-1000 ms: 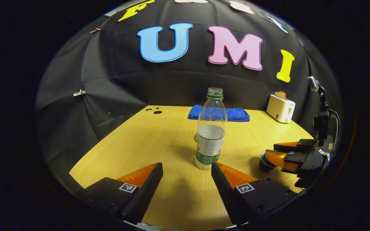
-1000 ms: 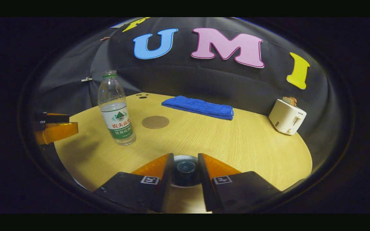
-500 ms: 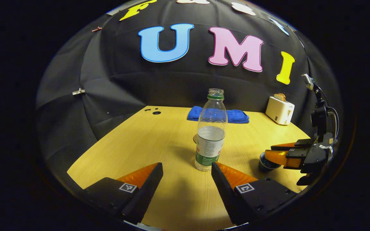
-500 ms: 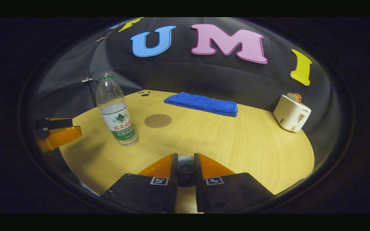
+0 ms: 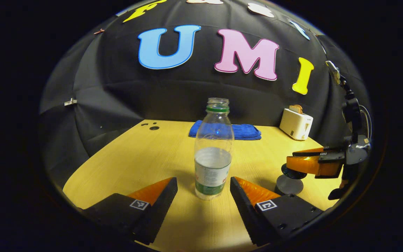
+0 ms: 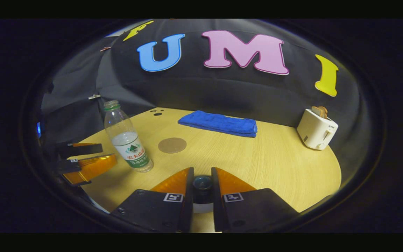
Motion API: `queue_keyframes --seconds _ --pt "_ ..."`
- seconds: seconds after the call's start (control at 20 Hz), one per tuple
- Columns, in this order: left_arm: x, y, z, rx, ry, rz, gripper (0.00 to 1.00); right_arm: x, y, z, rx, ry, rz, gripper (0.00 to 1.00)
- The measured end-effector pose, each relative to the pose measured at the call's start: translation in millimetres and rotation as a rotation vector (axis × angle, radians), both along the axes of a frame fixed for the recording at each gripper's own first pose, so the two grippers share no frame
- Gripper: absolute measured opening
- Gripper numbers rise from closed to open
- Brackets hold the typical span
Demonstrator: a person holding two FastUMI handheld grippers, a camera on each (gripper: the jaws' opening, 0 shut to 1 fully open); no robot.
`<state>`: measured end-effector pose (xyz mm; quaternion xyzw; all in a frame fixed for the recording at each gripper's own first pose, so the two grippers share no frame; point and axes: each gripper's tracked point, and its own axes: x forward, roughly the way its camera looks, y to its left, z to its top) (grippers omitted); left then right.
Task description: Open the teacup lid with one hand, grasp the water bottle and pour water into the teacup with the other hand; after pouring, place the water bottle on the coaster and then close the teacup lid.
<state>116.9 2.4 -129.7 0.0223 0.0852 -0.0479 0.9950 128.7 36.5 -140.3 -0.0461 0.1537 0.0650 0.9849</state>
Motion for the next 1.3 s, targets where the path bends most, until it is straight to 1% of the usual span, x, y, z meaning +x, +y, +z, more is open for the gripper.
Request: queue_keyframes --seconds 0.1,0.25,0.3,0.45,0.5,0.55,0.6,0.65,0.7,0.75,0.8,0.85,0.9,0.95,1.0,1.05,1.1,1.25,1.3 --pt "14 -4 -1 0.018 0.003 -0.002 0.95 -2 -9 4 0.008 -0.004 -0.02 0.27" --pt "32 -11 0 -0.013 -0.013 -0.024 0.95 -8 -25 7 0.006 -0.001 -0.056 0.27" --pt "39 -11 -1 -0.015 -0.015 -0.021 0.95 -10 -30 9 0.004 -0.008 -0.065 0.22" --pt "61 -12 0 -0.026 -0.036 -0.038 0.95 -16 -43 10 -0.014 -0.025 -0.082 0.27" --pt "65 -13 1 -0.02 -0.043 -0.05 0.95 -17 -47 8 -0.003 -0.03 -0.089 0.22" --pt "70 -15 -3 -0.007 -0.04 -0.071 0.94 -17 -51 8 0.017 -0.046 -0.102 0.27" --pt "74 -18 -5 0.01 -0.037 -0.086 0.92 -15 -55 6 0.023 -0.057 -0.119 0.23" --pt "77 -16 -9 0.029 -0.033 -0.086 0.89 -15 -60 0 0.018 -0.05 -0.132 0.27" --pt "80 -17 -9 0.043 -0.033 -0.095 0.82 -15 -61 -6 0.022 -0.041 -0.136 0.22" --pt "80 -21 -7 0.059 -0.043 -0.109 0.81 -16 -62 -11 0.039 -0.035 -0.142 0.22" --pt "80 -25 -7 0.086 -0.042 -0.127 0.8 -16 -62 -13 0.054 -0.034 -0.146 0.31" --pt "78 -27 -8 0.124 -0.047 -0.145 0.79 -18 -65 -14 0.06 -0.036 -0.154 0.31" --pt "78 -32 -7 0.163 -0.047 -0.163 0.79 -20 -68 -15 0.061 -0.035 -0.161 0.23" --pt "78 -36 -7 0.208 -0.043 -0.17 0.77 -23 -70 -17 0.065 -0.034 -0.165 0.22" --pt "78 -36 -7 0.273 -0.039 -0.164 0.76 -26 -73 -18 0.071 -0.03 -0.167 0.27" --pt "79 -32 -6 0.353 -0.039 -0.158 0.75 -28 -77 -19 0.074 -0.028 -0.172 0.23" --pt "79 -32 -4 0.438 -0.056 -0.16 0.74 -32 -81 -19 0.076 -0.029 -0.179 0.27" --pt "75 -38 1 0.666 -0.096 -0.189 0.73 -42 -97 -20 0.082 -0.036 -0.206 0.27" --pt "75 -42 1 0.721 -0.098 -0.201 0.74 -46 -102 -21 0.086 -0.039 -0.216 0.22"
